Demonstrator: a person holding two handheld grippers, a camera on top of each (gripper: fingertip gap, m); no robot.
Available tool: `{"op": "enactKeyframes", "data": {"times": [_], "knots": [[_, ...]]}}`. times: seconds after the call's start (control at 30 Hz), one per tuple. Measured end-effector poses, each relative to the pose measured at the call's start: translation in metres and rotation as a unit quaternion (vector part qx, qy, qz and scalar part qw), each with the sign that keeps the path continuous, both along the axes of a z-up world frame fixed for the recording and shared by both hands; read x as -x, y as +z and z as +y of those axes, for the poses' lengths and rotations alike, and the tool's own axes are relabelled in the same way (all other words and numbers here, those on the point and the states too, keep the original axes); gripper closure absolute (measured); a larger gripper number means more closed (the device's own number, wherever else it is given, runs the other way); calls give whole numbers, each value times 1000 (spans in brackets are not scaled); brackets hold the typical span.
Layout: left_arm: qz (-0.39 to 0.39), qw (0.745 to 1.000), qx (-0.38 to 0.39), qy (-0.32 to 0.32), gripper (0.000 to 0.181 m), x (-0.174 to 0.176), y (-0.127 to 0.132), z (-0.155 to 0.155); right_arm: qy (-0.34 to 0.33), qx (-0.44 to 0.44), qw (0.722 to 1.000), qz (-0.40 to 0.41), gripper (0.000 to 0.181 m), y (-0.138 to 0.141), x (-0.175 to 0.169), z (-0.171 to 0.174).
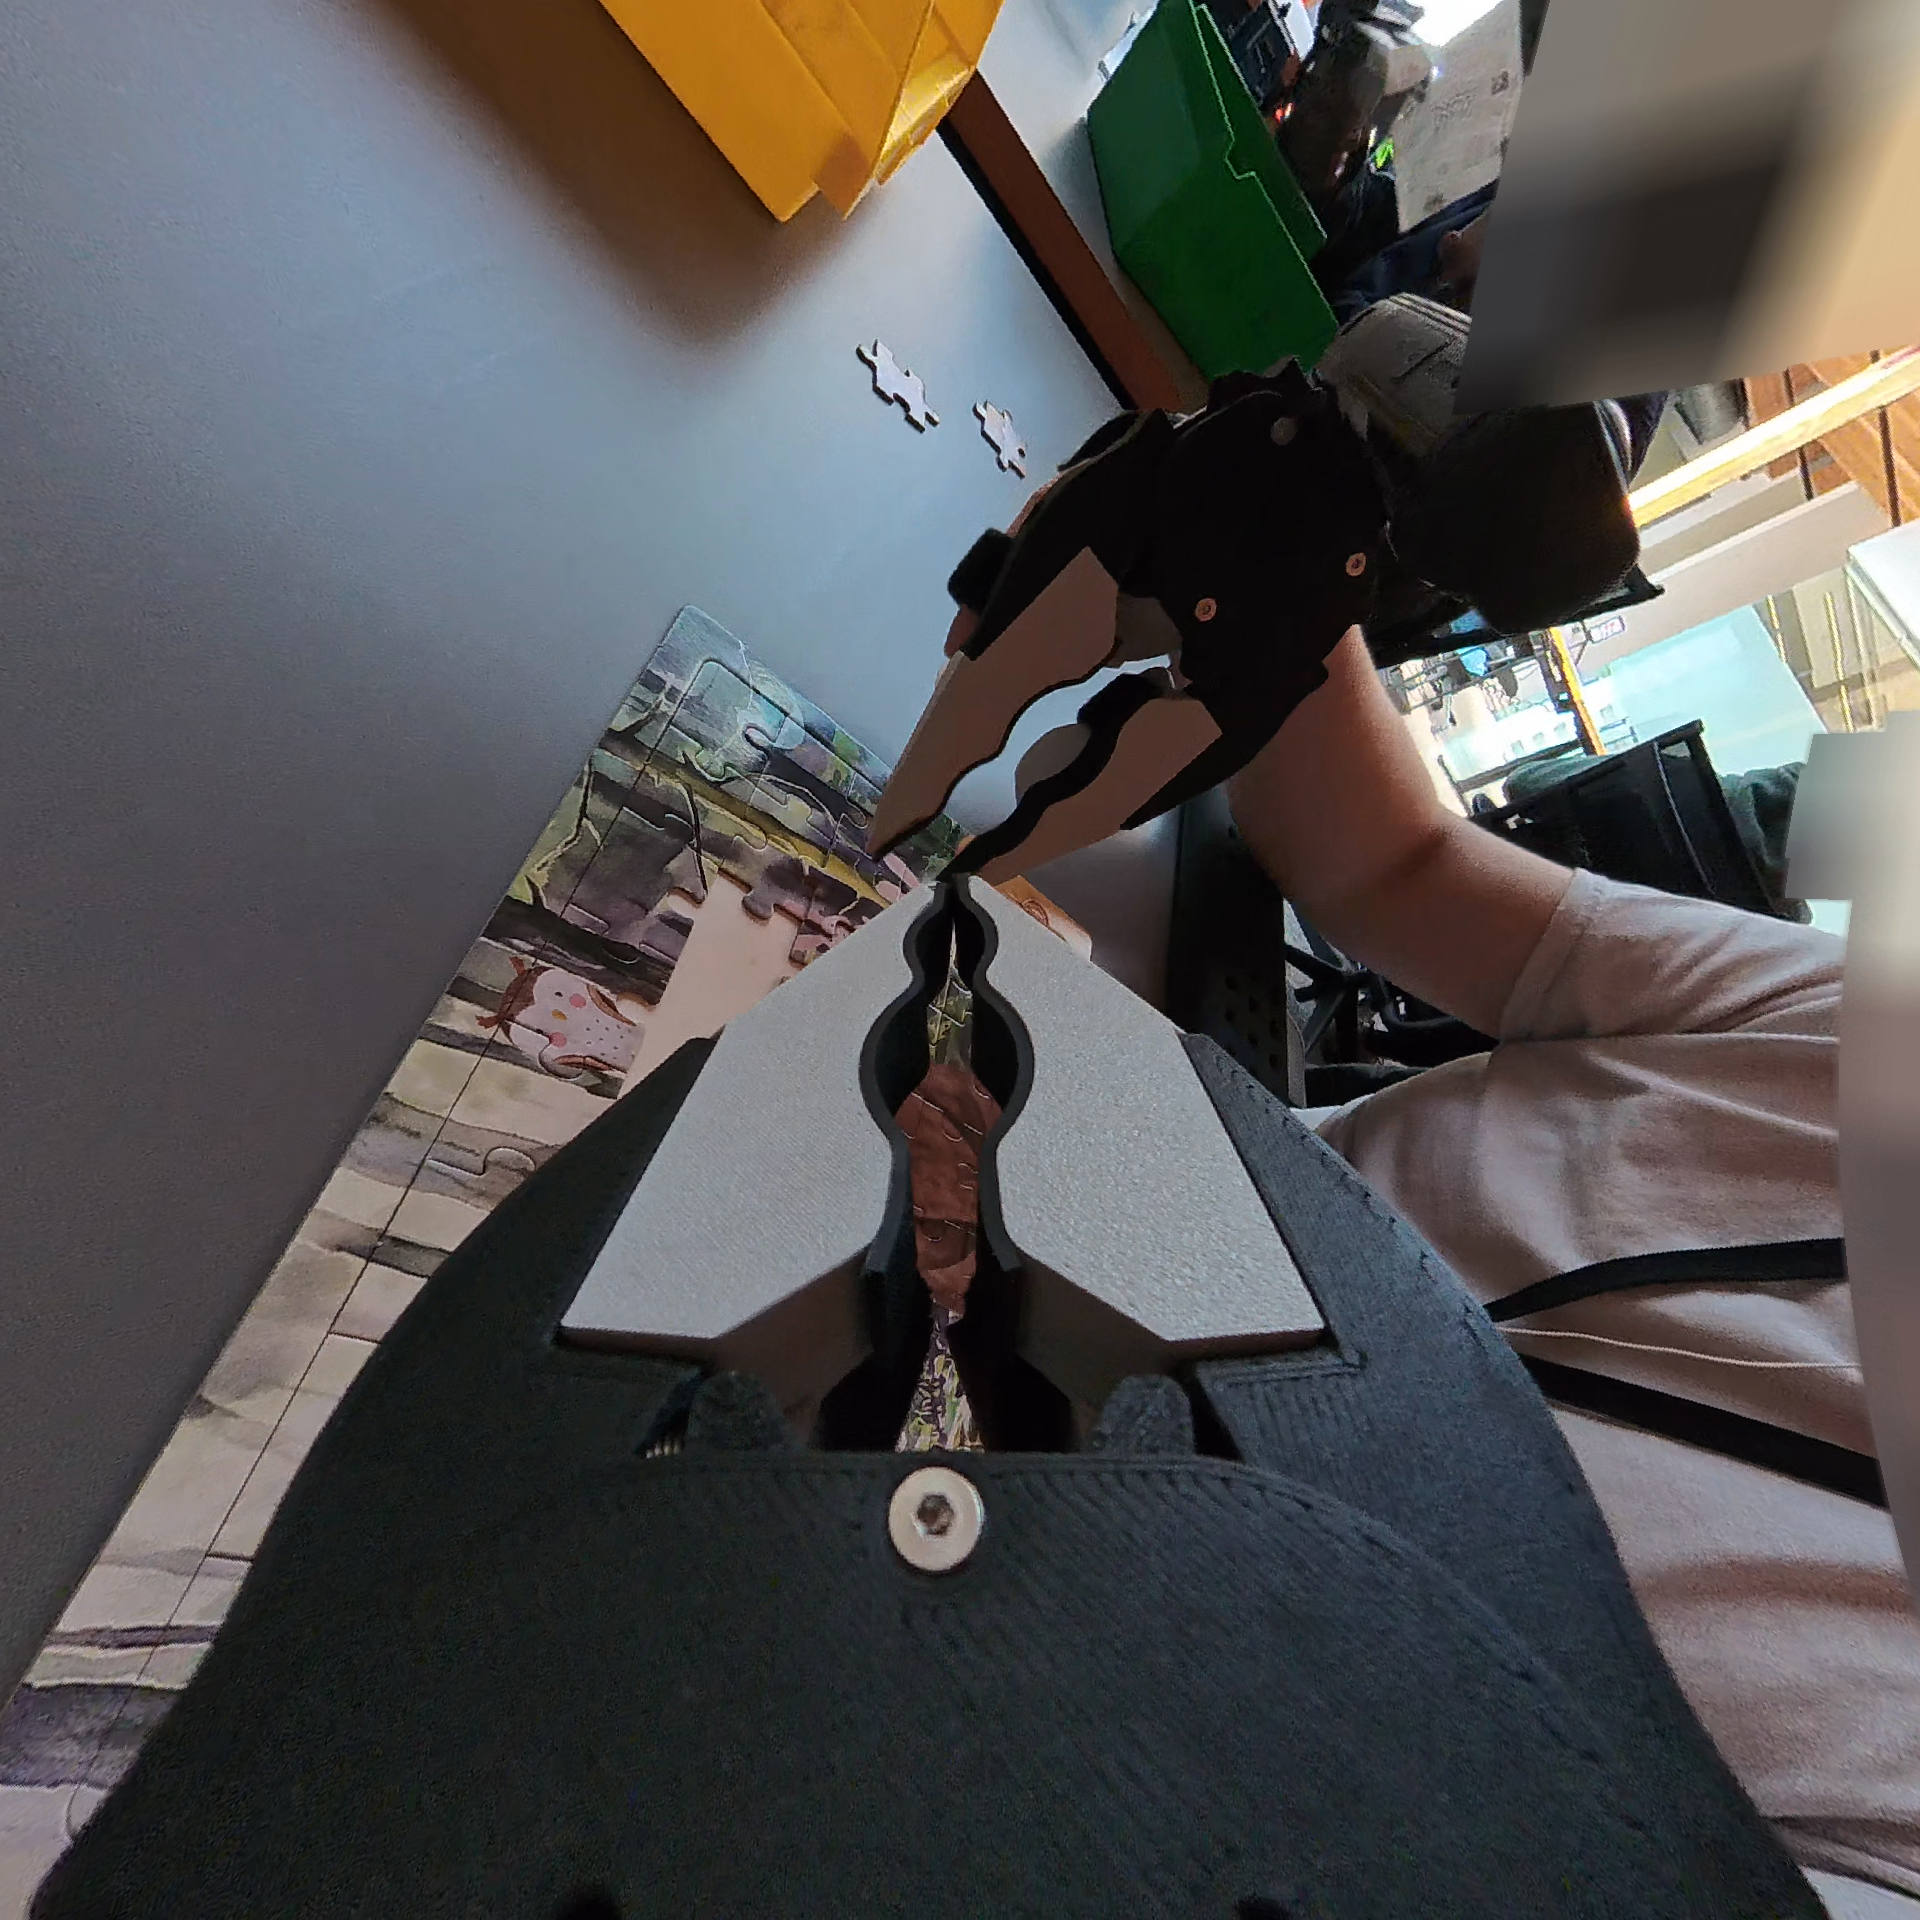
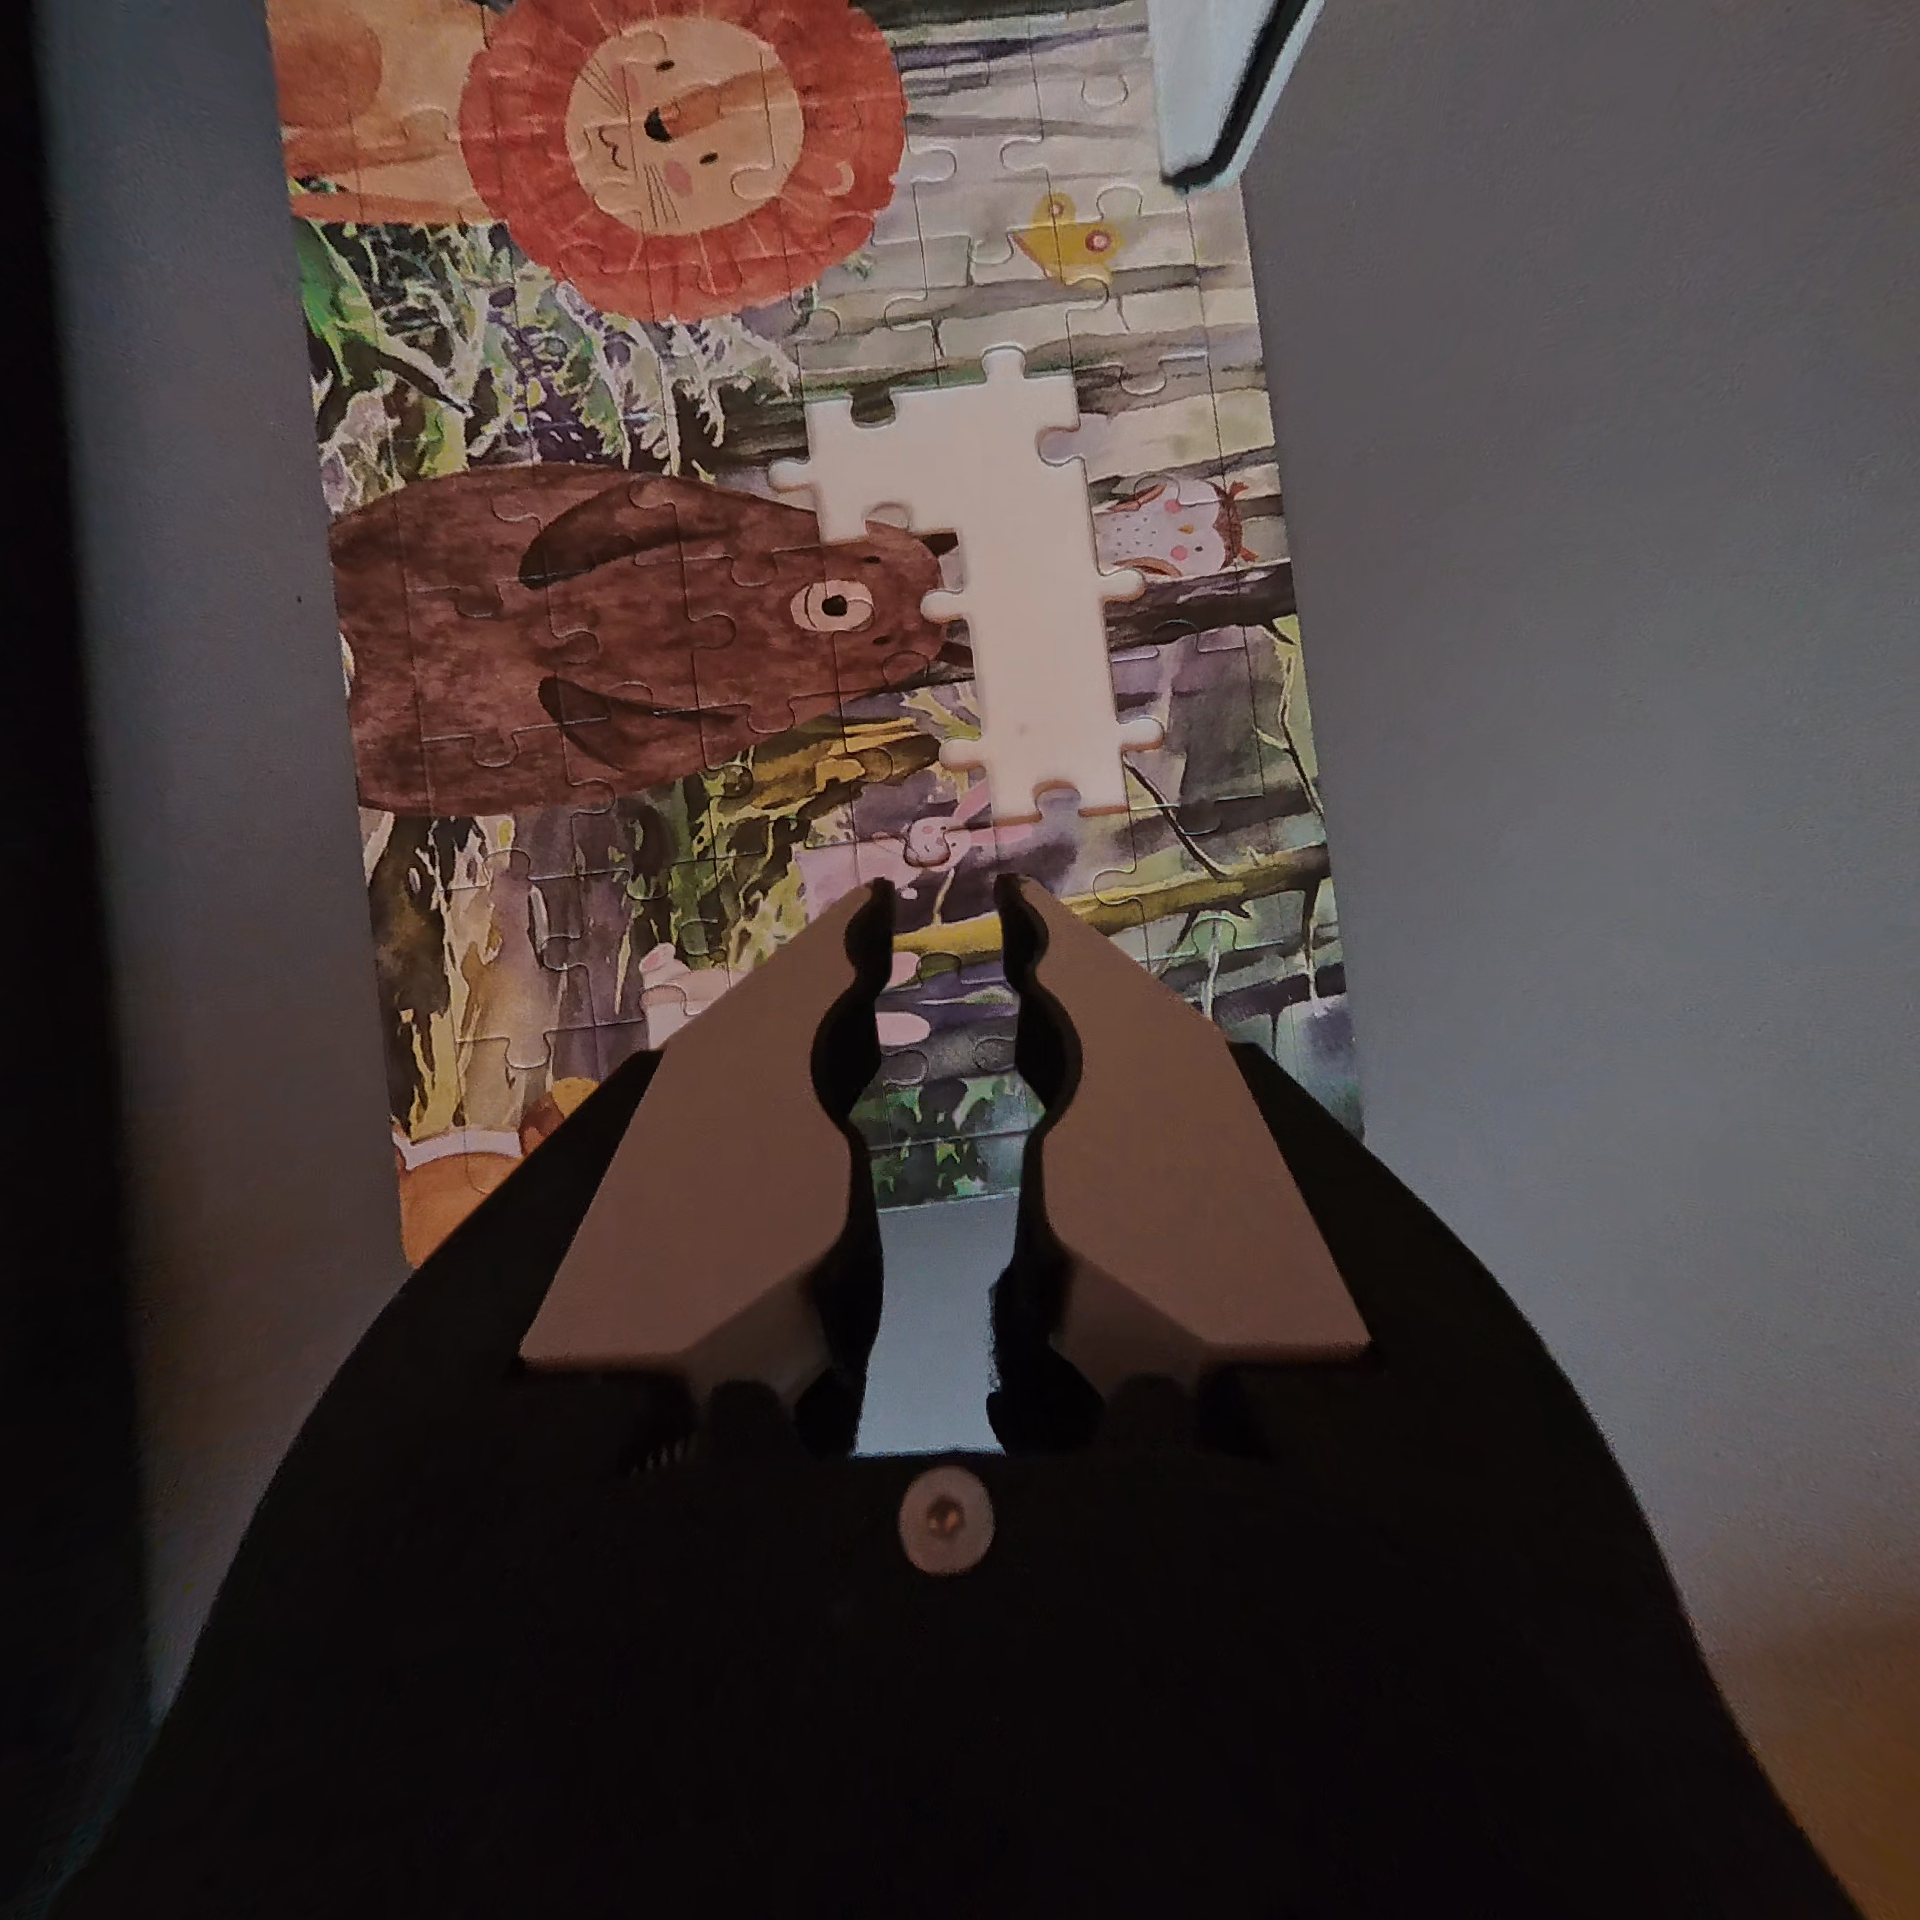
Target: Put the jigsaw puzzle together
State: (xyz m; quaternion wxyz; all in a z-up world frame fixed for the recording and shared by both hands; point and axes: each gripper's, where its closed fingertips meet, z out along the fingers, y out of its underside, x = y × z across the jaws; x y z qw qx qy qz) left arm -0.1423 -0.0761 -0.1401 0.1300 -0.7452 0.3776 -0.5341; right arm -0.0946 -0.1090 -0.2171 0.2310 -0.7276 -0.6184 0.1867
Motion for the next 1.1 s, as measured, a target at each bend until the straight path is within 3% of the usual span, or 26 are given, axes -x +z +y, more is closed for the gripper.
{"op": "enactKeyframes", "data": {"times": [0.2, 0.43, 1.1], "knots": [[0, 1000, 2, -2, 181, 0, 0, -1, 14, 10, 999, -42, 164, -17, -2, -2], [1, 1000, 9, -1, 181, 0, -3, 1, 21, 11, 999, -46, 164, -20, 0, -3], [1, 1000, 14, -3, 181, 2, -4, 1, 49, 5, 987, -153, 163, -27, -1, -6]]}}
